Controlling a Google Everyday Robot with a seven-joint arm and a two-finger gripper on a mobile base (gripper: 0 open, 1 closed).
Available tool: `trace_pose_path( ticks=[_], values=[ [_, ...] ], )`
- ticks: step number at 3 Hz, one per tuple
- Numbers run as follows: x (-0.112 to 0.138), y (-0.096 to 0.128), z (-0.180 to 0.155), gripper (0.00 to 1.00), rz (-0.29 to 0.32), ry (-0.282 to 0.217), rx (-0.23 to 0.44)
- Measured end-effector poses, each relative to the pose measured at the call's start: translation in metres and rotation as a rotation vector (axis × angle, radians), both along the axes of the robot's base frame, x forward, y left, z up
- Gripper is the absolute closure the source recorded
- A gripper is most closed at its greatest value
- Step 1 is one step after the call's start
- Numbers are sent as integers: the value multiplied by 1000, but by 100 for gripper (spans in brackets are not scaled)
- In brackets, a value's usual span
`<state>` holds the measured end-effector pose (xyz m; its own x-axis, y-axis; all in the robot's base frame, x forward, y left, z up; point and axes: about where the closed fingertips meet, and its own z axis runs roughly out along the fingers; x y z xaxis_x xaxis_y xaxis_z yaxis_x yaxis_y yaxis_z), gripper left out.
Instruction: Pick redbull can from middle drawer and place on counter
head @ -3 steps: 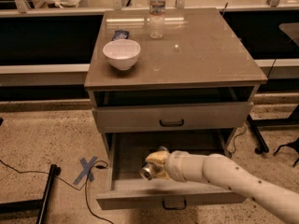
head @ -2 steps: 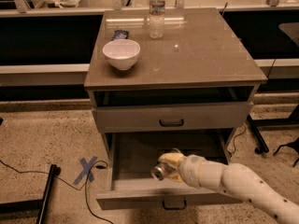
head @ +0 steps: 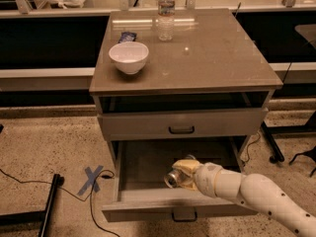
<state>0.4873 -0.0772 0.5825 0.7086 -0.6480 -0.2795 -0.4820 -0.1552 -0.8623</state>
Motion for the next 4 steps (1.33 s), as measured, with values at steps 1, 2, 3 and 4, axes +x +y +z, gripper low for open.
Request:
trace_pose_path(
  ticks=[1, 2, 3, 4],
  values=[
    [24, -6, 35, 100, -31, -34, 103],
    [49, -13, 101, 100, -39, -85, 217],
    [57, -22, 153, 100, -41, -85, 335],
    [53, -33, 183, 100, -90, -50, 425]
  ],
)
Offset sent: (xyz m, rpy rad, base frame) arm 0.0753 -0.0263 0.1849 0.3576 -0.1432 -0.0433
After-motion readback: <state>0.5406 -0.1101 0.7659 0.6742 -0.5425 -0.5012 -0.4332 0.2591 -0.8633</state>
